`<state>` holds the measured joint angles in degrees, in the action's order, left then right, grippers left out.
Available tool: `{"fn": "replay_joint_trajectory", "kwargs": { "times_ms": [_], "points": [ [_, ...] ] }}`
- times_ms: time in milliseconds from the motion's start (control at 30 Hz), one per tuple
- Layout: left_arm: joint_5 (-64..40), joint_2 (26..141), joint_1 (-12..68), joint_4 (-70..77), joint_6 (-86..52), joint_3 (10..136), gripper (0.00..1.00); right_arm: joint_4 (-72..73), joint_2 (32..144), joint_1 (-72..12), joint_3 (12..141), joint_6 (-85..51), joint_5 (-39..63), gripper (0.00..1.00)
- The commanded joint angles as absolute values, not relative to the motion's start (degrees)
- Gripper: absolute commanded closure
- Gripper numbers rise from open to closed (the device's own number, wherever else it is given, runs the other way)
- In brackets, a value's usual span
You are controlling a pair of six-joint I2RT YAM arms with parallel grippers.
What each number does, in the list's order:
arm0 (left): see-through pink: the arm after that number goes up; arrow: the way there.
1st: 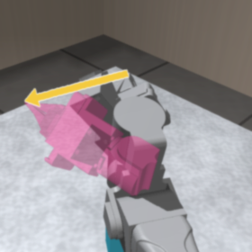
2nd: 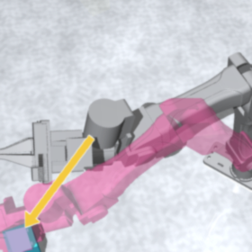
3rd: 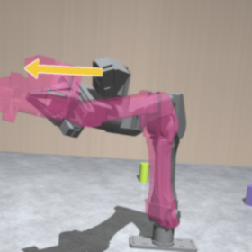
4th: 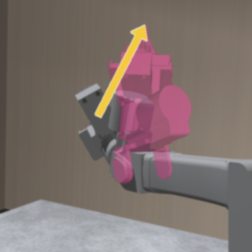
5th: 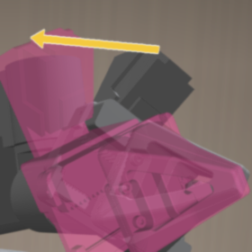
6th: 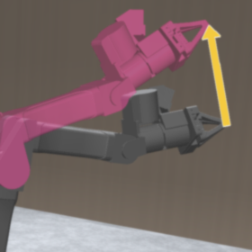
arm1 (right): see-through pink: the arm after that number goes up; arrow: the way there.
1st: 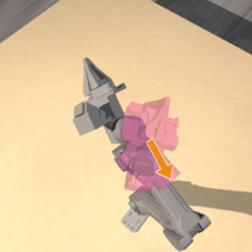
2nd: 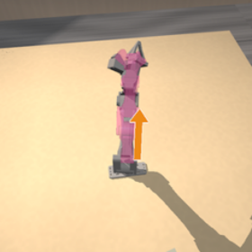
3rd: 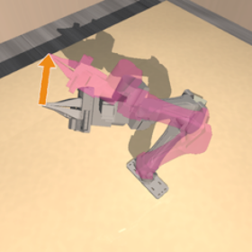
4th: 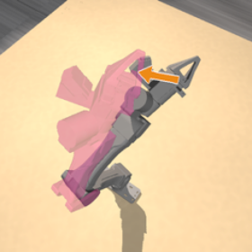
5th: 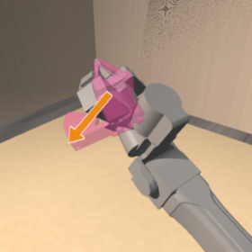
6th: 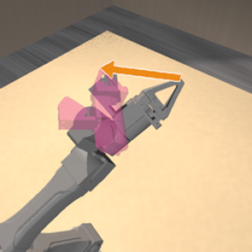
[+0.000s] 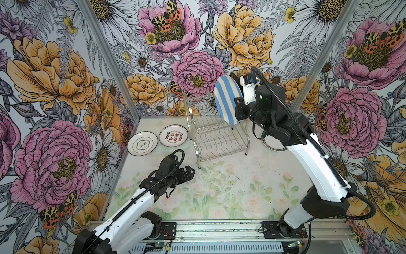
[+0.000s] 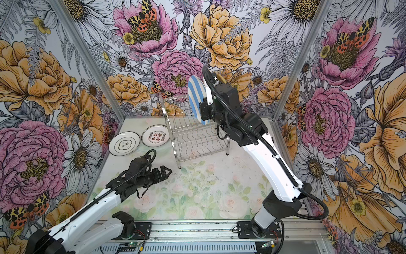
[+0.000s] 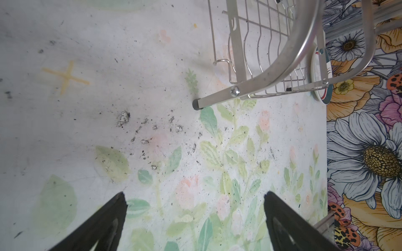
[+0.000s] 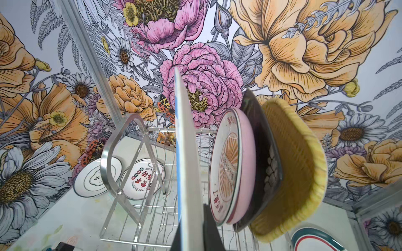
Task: Load plates into a dish rack
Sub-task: Place the plate on the dish rack.
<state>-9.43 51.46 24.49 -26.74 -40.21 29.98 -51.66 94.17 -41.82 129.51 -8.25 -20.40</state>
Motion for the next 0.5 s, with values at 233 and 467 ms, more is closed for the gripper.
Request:
{"fn": "replay_joint_trajectory", "kwargs": {
  "times_ms": [233,467],
  "points": [
    [-10.8,49.5,22.7,-25.5,-38.6,28.2,0.01,-48.5,105.9,-40.6,140.3,-1.8,-26.3,1.0],
    [-11.4,48.5,21.9,-25.5,-38.7,27.3,0.01,-48.2,108.6,-39.1,140.0,-2.0,-26.4,1.0]
  ]
}}
